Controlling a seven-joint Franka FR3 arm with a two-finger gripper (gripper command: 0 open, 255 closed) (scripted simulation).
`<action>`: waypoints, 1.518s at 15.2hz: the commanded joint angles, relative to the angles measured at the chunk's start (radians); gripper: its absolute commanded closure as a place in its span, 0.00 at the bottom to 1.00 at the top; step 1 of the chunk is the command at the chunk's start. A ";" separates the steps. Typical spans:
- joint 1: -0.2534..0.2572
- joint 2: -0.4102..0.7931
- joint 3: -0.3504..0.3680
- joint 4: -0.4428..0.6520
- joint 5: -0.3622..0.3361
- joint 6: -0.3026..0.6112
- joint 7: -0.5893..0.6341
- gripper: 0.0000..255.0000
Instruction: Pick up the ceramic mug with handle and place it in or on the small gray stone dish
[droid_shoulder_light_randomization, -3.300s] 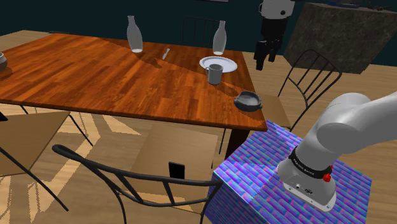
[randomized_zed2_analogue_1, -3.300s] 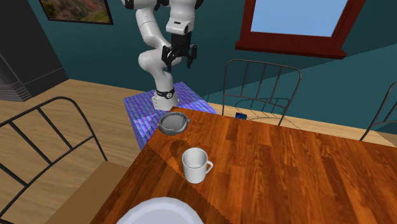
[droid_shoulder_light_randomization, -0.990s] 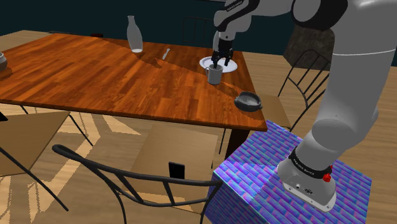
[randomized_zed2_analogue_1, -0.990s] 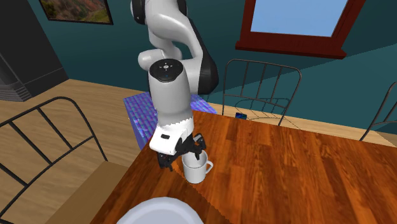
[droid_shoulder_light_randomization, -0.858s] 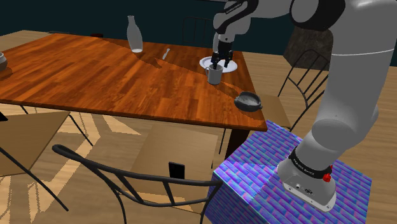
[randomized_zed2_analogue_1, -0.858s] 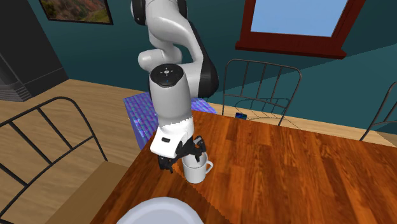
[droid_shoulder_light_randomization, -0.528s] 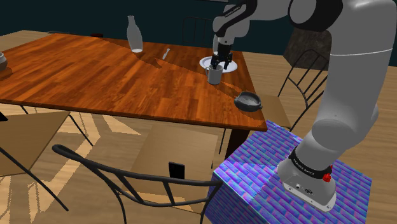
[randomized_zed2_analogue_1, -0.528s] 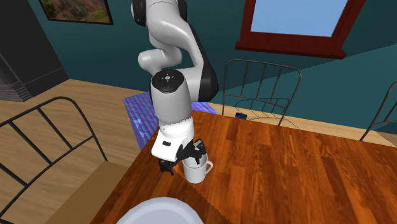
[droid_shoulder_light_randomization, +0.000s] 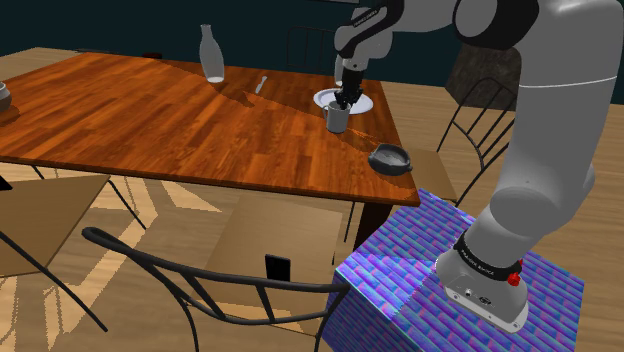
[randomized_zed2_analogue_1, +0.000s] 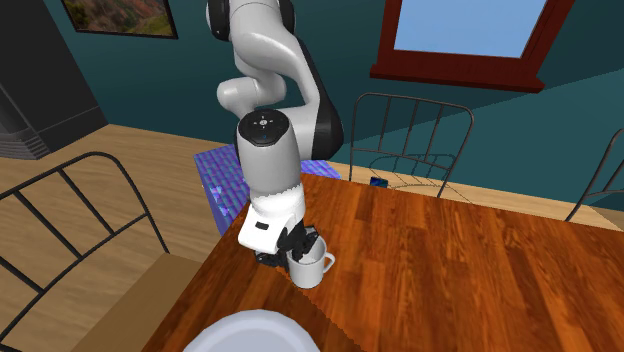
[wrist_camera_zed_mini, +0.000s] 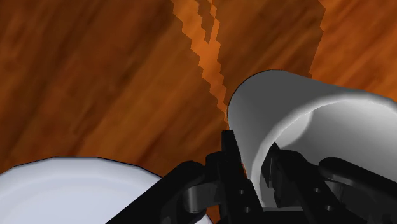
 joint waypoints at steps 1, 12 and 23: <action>0.000 0.000 0.000 0.000 0.000 0.000 0.000 1.00; 0.002 -0.027 -0.004 0.029 -0.010 -0.056 0.009 1.00; 0.003 -0.072 -0.010 0.116 -0.026 -0.185 0.025 1.00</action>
